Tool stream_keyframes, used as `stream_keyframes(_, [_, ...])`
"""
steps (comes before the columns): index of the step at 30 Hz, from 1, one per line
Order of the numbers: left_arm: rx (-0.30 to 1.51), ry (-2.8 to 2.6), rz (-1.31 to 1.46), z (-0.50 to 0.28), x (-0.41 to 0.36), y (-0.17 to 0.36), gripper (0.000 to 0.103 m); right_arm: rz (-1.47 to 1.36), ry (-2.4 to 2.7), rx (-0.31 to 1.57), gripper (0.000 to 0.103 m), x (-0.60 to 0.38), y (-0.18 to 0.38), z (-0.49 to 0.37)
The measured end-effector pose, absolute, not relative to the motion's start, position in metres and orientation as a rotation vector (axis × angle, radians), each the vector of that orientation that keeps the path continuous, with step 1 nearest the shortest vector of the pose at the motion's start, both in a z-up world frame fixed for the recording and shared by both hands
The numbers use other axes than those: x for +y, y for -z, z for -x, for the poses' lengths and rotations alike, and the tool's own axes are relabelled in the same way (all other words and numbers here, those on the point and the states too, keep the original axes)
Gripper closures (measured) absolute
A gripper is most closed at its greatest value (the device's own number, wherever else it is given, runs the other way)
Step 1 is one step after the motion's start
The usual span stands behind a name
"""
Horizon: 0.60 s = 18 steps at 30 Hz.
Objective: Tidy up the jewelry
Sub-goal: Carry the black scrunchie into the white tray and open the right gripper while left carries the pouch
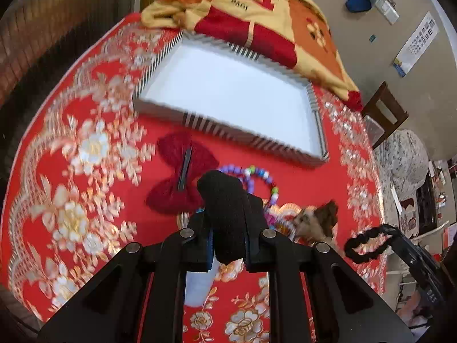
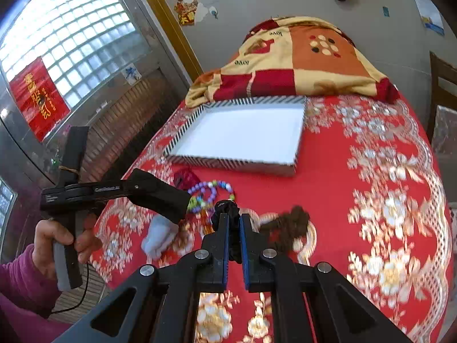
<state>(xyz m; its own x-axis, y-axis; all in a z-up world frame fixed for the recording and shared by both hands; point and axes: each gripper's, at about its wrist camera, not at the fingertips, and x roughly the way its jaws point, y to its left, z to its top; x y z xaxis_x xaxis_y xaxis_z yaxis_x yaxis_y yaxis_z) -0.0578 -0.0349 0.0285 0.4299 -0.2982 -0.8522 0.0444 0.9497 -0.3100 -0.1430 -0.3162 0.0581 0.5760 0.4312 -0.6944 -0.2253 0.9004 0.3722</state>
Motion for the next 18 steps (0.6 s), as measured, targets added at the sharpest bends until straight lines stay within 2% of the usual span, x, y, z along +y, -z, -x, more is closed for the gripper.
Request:
stream_keyframes(10, [1.014, 0.177, 0.232, -0.003, -0.024, -0.064, 0.089, -0.208, -0.350, 0.869, 0.096, -0.298, -0.066, 0.060])
stream_keyframes(18, [1.032, 0.139, 0.196, -0.068, -0.020, -0.047, 0.089, -0.257, -0.304, 0.930, 0.096, -0.291, -0.044, -0.018])
